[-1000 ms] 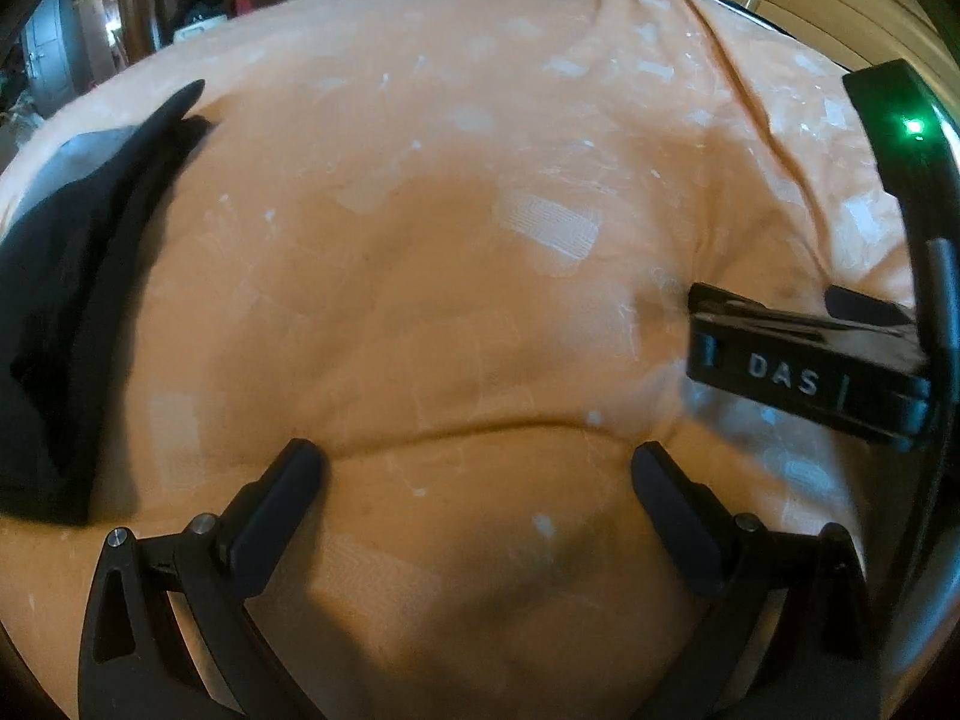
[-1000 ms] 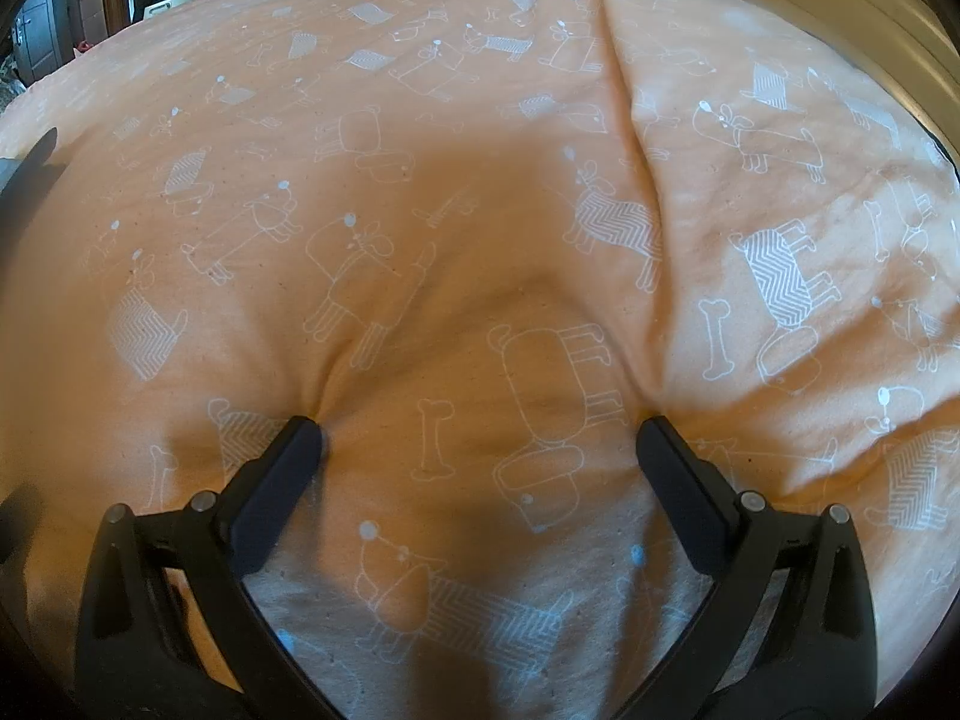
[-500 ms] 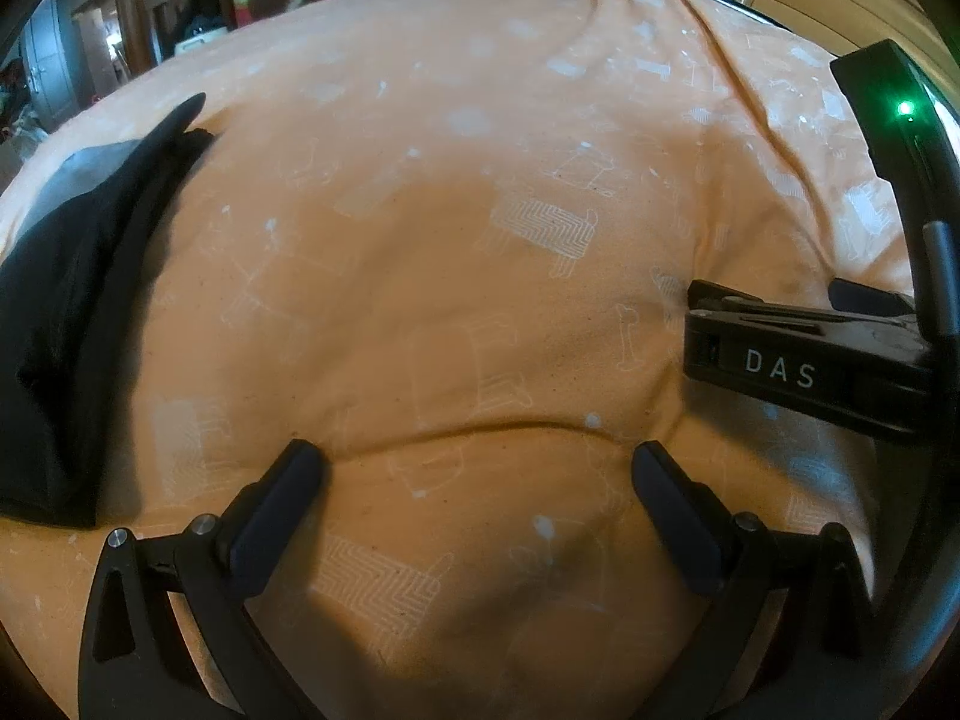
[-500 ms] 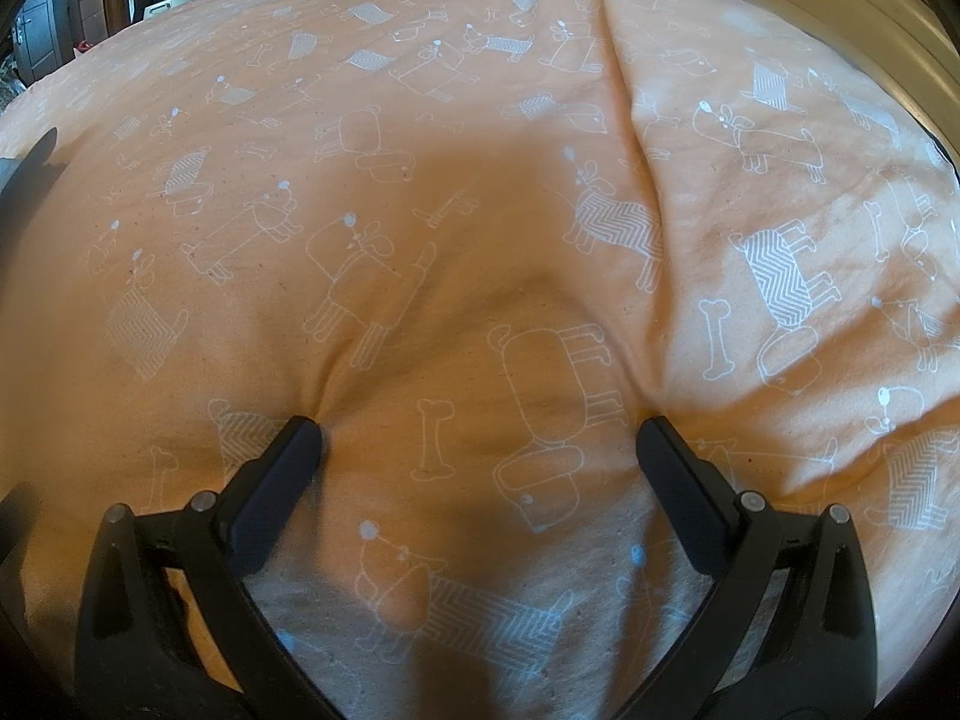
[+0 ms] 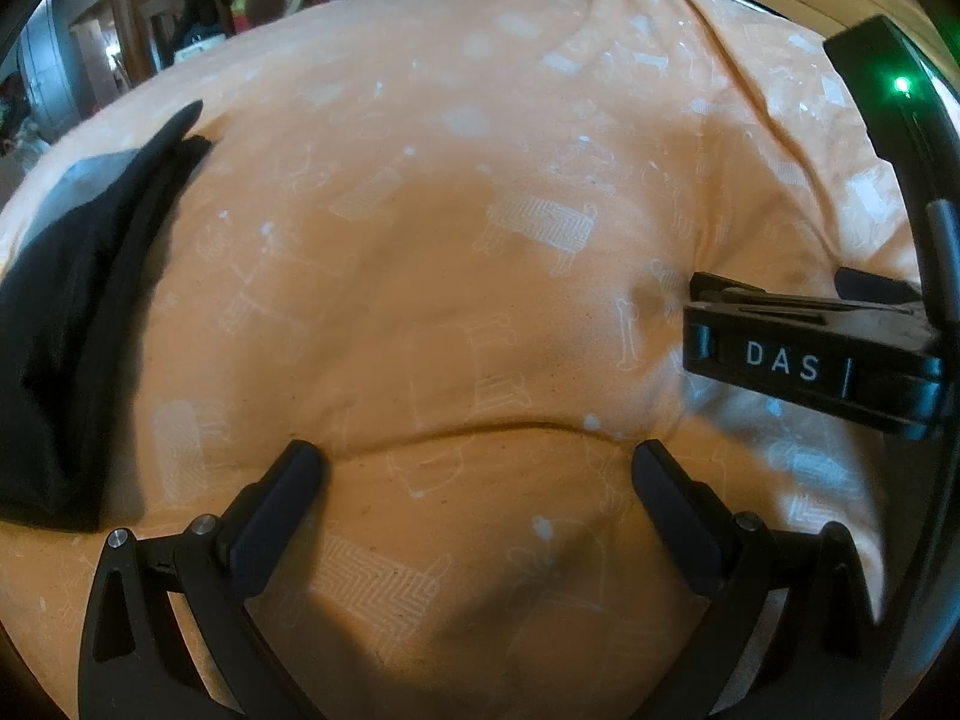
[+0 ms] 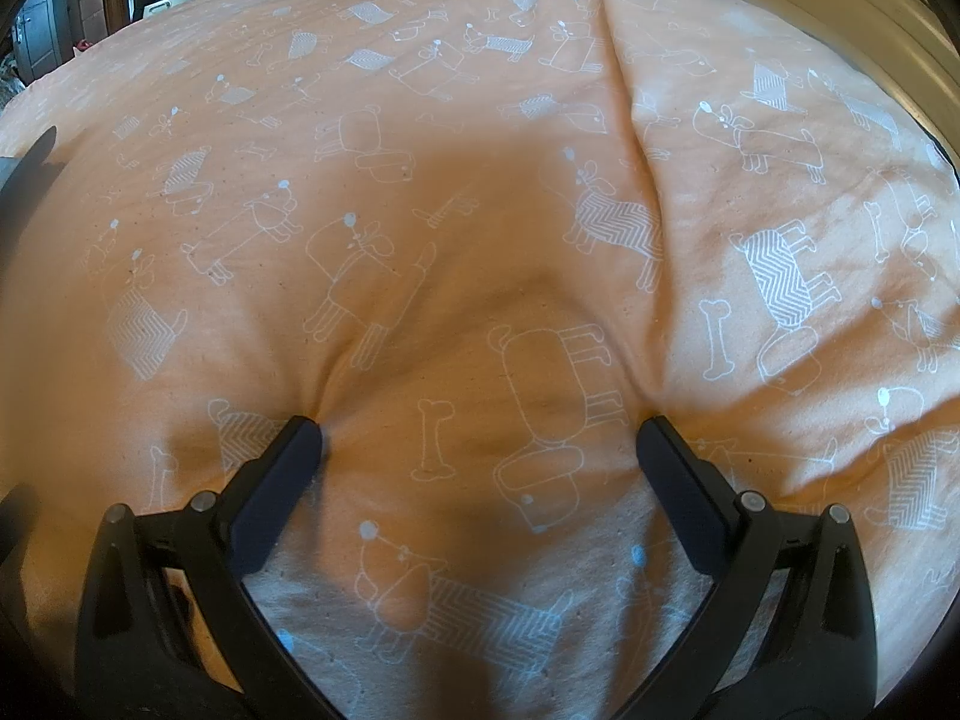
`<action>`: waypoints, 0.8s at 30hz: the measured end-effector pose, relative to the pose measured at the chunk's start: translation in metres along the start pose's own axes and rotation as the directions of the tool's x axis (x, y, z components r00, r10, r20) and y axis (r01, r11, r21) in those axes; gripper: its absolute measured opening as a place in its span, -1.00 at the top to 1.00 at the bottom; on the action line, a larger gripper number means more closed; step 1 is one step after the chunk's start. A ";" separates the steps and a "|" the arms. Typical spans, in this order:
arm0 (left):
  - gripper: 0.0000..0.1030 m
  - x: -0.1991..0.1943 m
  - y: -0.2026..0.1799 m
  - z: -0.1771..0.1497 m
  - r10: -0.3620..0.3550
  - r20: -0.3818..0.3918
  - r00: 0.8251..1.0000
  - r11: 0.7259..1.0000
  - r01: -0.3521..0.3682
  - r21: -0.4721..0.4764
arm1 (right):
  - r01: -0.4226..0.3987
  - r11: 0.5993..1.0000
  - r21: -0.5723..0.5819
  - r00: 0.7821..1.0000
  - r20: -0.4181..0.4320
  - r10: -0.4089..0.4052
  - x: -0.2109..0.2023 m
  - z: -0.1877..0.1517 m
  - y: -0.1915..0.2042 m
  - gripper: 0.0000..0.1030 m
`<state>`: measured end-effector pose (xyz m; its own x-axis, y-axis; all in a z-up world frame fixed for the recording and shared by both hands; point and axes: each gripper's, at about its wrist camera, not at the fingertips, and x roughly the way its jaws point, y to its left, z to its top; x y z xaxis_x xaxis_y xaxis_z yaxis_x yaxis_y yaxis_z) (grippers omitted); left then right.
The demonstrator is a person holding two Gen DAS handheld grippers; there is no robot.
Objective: Fold small clothes
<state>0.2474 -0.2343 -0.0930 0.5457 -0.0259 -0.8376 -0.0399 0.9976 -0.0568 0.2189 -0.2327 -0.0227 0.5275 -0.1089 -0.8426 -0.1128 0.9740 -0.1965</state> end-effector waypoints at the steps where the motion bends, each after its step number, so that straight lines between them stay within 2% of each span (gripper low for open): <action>1: -1.00 0.000 0.002 0.000 -0.008 -0.002 1.000 1.000 0.008 -0.006 | 0.000 1.000 0.000 1.000 0.000 0.000 0.000 0.000 0.000 -1.00; 5: -1.00 0.000 0.000 0.001 0.001 -0.001 1.000 1.000 -0.001 -0.006 | 0.001 1.000 0.000 1.000 0.000 -0.001 0.000 0.000 0.001 -1.00; 8: -1.00 0.001 -0.008 0.004 0.065 -0.008 0.998 0.998 -0.065 -0.004 | 0.001 1.000 0.001 1.000 0.000 -0.001 -0.001 0.000 0.002 -1.00; 12: -1.00 -0.002 -0.015 0.014 0.112 -0.054 0.992 0.986 -0.118 -0.118 | -0.002 1.000 0.002 1.000 0.008 0.002 -0.002 -0.001 0.001 -1.00; 16: -1.00 -0.004 -0.021 0.016 0.106 -0.055 0.993 0.984 -0.113 -0.136 | -0.028 0.999 0.025 1.000 0.014 0.028 -0.002 -0.002 -0.005 -1.00; 19: -1.00 0.010 -0.024 0.011 0.108 -0.029 0.994 0.985 -0.111 -0.132 | 0.007 1.000 0.002 1.000 0.008 -0.007 -0.001 -0.001 0.000 -1.00; 24: -1.00 0.005 -0.024 0.011 0.103 -0.017 0.995 0.986 -0.105 -0.130 | -0.002 1.000 0.006 1.000 0.011 0.002 -0.002 -0.002 -0.002 -1.00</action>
<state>0.2601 -0.2576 -0.0897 0.5242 0.0762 -0.8482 -0.2053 0.9779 -0.0390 0.2168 -0.2343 -0.0218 0.5363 -0.1044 -0.8375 -0.1091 0.9754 -0.1914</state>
